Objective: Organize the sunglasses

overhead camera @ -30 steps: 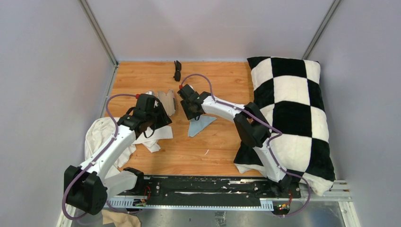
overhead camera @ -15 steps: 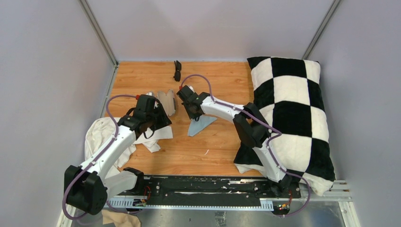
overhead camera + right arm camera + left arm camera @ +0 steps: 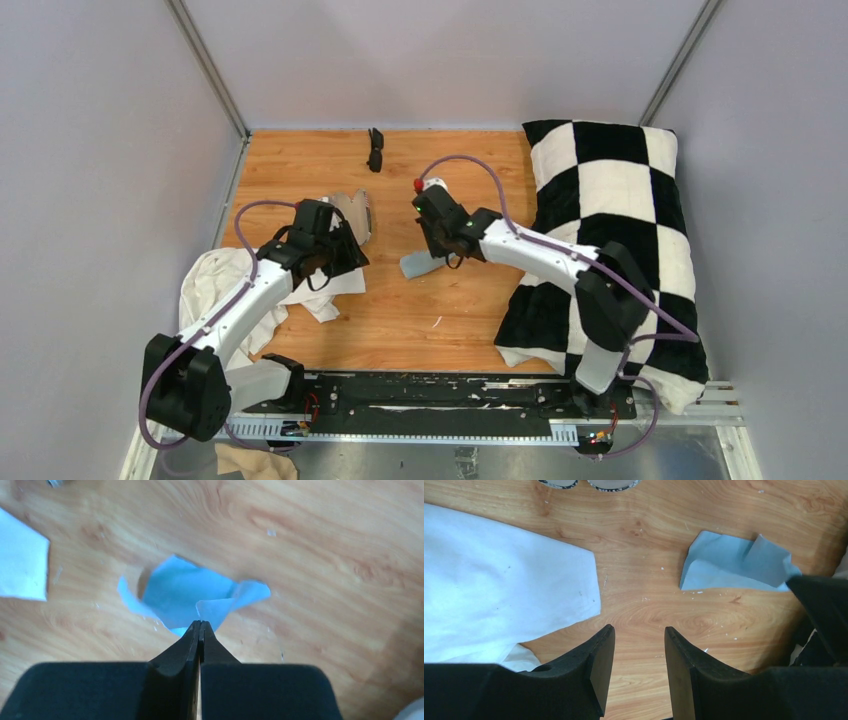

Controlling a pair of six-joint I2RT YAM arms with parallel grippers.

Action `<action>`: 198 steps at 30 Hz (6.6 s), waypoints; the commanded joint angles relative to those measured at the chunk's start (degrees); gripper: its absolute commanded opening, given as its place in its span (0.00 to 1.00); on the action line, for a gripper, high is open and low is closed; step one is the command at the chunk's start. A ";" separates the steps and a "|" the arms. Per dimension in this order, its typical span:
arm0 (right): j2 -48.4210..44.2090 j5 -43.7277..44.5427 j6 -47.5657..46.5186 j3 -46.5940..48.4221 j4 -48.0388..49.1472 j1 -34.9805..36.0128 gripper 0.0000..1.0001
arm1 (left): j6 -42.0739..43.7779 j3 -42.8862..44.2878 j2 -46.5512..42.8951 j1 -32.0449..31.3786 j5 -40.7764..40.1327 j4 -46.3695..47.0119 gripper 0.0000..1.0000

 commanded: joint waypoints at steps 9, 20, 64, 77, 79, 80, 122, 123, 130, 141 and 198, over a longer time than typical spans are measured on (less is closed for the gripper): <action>-19.55 4.00 12.48 -31.71 2.80 2.45 0.50 | 2.84 0.68 6.98 -1.70 5.52 3.22 0.51; -17.73 -4.85 12.04 -28.56 4.74 -5.76 0.42 | -0.02 6.64 18.11 -12.81 1.83 8.06 0.52; 2.68 -16.34 1.52 -14.06 7.46 -15.22 0.00 | 4.76 21.60 42.93 -15.22 5.54 10.00 0.00; -11.21 -18.59 0.90 -15.78 7.15 -14.72 0.00 | 8.21 23.89 32.28 -15.21 8.64 10.02 0.00; -13.27 -18.94 0.87 -15.96 6.82 -14.41 0.00 | 9.10 25.00 30.11 -15.14 8.27 9.35 0.00; -13.87 -19.07 0.90 -16.13 6.81 -14.33 0.00 | 9.48 25.51 29.58 -15.18 8.32 9.04 0.00; -39.84 -18.87 0.42 -30.55 17.24 -12.59 0.00 | 22.50 4.67 5.85 -15.30 23.79 30.54 0.00; -41.55 -20.02 0.31 -30.67 17.57 -12.40 0.00 | 21.74 5.34 4.72 -15.31 25.19 30.50 0.00; -48.90 -19.05 -1.04 -34.01 20.59 -12.14 0.00 | 25.91 0.52 -6.89 -16.37 17.85 33.56 0.00; -46.83 -19.93 -1.05 -34.50 19.37 -11.97 0.00 | 25.40 -4.61 -5.58 -16.50 18.35 38.89 0.00; -2.35 -7.28 -3.36 -20.20 22.98 -16.72 0.43 | 21.07 22.28 44.01 -16.37 -8.54 22.87 0.39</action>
